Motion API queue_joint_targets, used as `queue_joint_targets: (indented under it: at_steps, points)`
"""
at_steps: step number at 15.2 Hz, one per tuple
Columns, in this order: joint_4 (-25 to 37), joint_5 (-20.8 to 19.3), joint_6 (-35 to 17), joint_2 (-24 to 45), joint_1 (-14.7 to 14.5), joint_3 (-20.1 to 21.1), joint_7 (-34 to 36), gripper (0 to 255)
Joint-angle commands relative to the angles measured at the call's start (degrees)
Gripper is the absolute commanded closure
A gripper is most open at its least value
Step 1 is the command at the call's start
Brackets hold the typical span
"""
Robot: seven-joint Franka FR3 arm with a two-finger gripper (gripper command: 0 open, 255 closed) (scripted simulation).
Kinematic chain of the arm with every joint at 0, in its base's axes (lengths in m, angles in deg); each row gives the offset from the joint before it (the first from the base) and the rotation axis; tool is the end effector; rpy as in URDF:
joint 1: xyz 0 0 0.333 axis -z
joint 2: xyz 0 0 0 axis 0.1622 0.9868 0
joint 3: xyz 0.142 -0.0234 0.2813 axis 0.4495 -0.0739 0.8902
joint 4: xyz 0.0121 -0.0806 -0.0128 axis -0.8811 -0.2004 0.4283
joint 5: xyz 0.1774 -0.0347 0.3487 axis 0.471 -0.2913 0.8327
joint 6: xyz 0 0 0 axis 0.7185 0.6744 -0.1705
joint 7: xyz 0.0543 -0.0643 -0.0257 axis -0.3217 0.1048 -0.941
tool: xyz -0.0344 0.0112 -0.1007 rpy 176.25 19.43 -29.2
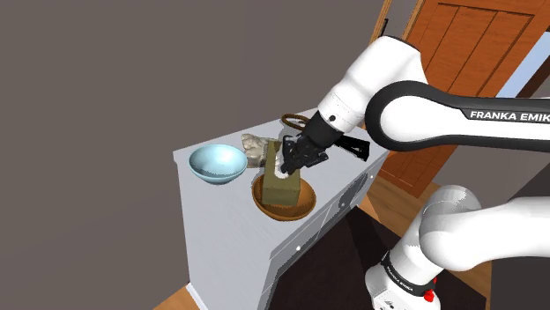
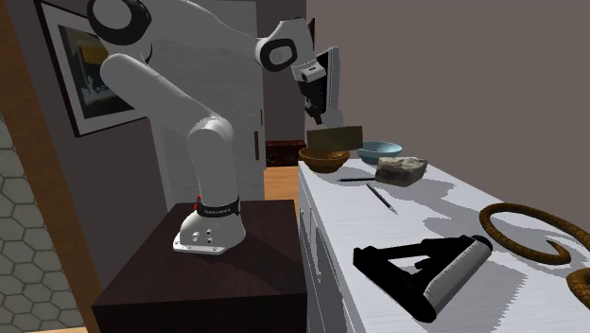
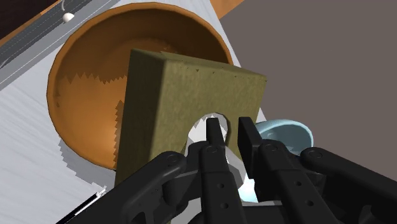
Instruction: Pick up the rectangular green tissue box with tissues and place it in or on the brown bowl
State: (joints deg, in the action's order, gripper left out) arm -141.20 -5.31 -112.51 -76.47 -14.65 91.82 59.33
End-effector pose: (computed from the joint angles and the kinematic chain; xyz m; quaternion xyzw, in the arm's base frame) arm 0.2948 0.1739 0.4985 -0.9474 0.2485 -0.1272 0.1566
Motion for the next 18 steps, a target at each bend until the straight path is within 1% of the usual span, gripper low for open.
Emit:
queue_joint_targets:
  at_steps: [1,2,7,11,18]
  points:
    - [0.0,0.0,0.0,0.0,0.0,0.0,0.0,255]
    - [0.0,0.0,0.0,0.0,0.0,0.0,0.0,0]
    - [0.0,0.0,0.0,0.0,0.0,0.0,0.0,0]
    - [4.0,-2.5,8.7,-4.5,0.5,-3.1,0.7,0]
    - [4.0,-2.5,8.7,-4.5,0.5,-3.1,0.7,0]
